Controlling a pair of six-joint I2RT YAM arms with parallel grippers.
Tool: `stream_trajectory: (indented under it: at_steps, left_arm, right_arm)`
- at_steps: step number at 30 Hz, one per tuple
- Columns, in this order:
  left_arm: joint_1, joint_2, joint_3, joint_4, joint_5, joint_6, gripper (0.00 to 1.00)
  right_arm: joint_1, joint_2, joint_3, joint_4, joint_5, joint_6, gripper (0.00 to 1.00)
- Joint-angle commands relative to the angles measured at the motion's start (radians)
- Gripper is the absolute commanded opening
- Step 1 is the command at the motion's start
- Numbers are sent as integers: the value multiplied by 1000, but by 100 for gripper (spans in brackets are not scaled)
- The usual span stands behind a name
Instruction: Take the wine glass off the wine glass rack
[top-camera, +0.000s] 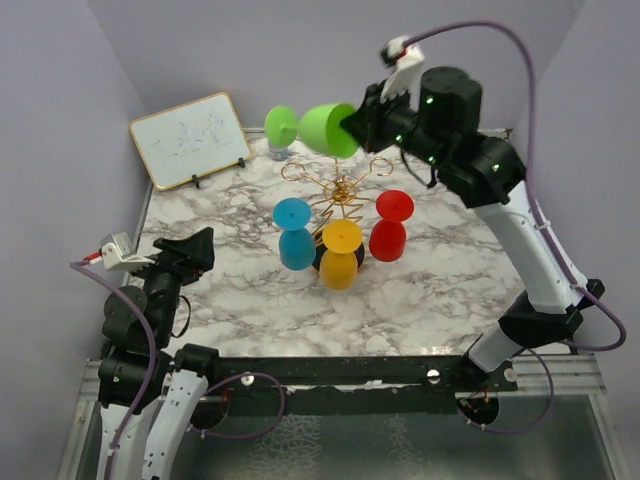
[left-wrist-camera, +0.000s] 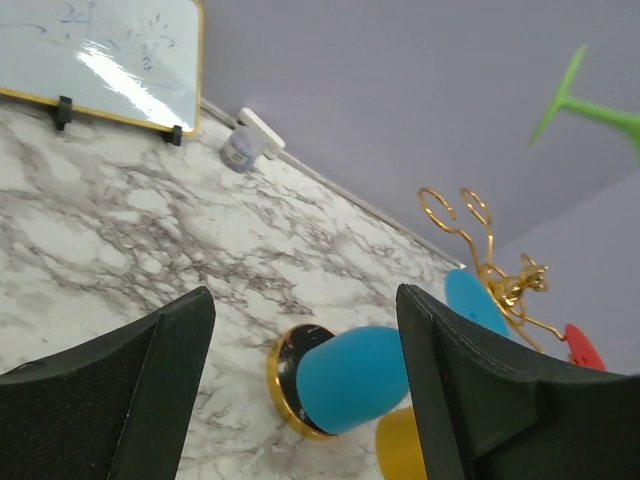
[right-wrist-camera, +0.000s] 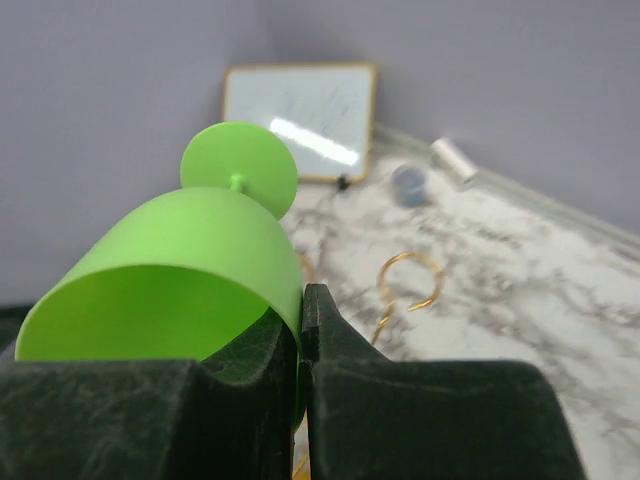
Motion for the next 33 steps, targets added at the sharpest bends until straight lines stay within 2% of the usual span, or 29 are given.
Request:
stream_trajectory:
  at_steps: [1, 3, 6, 9, 13, 16, 20, 28, 33]
  left_arm:
    - [3, -16, -64, -9, -135, 119, 75]
    - [3, -2, -97, 13, -136, 144, 74]
    - [3, 61, -124, 44, -132, 194, 72]
    - [3, 194, -112, 33, -136, 246, 68]
    - [3, 366, -96, 36, -131, 297, 64]
    - [3, 454, -79, 34, -115, 312, 63]
    - [3, 506, -70, 27, -102, 323, 63]
    - [3, 465, -83, 24, -119, 350, 63]
    - [4, 453, -88, 10, -105, 350, 63]
  right_arm:
    - [-191, 85, 236, 43, 111, 13, 1]
    - [-295, 139, 313, 17, 72, 61, 1]
    - [-437, 170, 316, 6, 80, 125, 1]
    - [-603, 177, 240, -38, 39, 203, 1]
    - [-745, 123, 16, -60, 60, 247, 1]
    - [-783, 59, -158, -60, 127, 277, 1]
    - [-846, 12, -328, -122, 116, 364, 1]
    - [-858, 2, -422, -270, 270, 402, 1]
    - [-859, -21, -511, -288, 370, 436, 1]
